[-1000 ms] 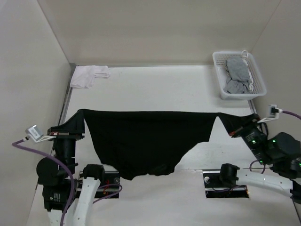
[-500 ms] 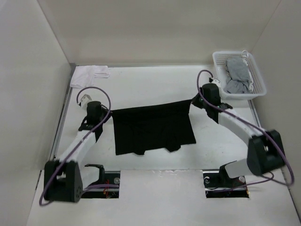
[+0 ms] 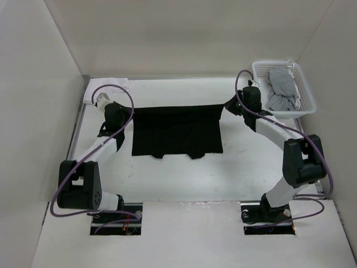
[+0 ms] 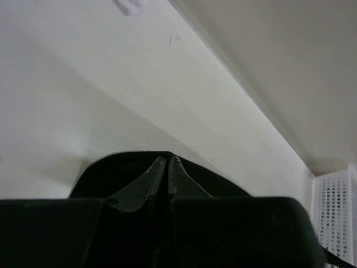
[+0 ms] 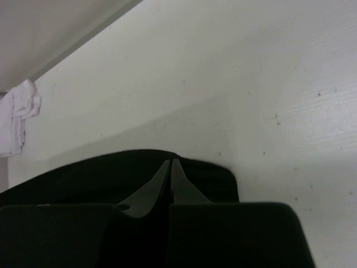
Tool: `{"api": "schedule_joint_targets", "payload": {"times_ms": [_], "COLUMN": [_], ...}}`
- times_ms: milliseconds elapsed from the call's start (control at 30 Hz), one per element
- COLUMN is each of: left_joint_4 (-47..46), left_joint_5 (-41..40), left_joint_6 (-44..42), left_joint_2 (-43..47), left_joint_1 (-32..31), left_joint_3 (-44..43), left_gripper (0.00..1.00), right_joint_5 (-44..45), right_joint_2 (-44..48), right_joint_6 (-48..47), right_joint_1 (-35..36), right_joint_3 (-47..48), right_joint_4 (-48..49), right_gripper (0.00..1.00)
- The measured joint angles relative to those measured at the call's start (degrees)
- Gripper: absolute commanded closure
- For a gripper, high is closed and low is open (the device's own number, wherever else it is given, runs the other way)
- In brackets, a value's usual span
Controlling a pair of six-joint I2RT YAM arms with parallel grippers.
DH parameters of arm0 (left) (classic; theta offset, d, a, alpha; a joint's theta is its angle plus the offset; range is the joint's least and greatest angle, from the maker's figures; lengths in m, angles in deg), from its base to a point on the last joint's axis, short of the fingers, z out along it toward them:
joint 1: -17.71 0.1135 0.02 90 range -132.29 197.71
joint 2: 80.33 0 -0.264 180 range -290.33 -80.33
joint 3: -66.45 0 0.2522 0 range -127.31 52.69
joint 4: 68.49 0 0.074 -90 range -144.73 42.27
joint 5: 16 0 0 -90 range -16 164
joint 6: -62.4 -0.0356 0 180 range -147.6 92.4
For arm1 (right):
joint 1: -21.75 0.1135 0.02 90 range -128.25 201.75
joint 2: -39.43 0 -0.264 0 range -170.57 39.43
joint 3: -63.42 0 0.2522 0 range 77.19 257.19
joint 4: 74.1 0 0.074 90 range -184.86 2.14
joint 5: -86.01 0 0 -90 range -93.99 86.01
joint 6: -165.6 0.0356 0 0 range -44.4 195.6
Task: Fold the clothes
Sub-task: Fold the tank top
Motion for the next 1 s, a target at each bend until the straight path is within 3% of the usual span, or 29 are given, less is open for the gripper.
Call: {"api": "schedule_joint_targets", "payload": {"times_ms": [333, 600, 933, 1000], "left_joint_4": [0.96, 6.29, 13.09, 13.94], "left_joint_5": [0.94, 3.34, 5.25, 5.64], "left_joint_6": [0.28, 0.85, 3.48, 4.24], "left_joint_2": [21.31, 35.98, 43.15, 43.15], "left_joint_1": [0.13, 1.44, 3.78, 4.33], "left_joint_3": [17.49, 26.91, 37.42, 38.93], "left_gripper": [0.98, 0.98, 0.98, 0.94], "right_joint_5": [-0.04, 2.73, 4.76, 4.92], "right_joint_2": [17.84, 30.29, 33.79, 33.88], "right_joint_6": [3.78, 5.35, 9.01, 9.68], "right_joint_1": [0.31, 5.66, 8.76, 9.46], "right_joint_3": [-23.71, -38.36, -46.25, -46.6], "right_joint_4": [4.04, 5.16, 2.73, 1.99], "right_gripper": [1.0, 1.0, 1.0, 0.99]}}
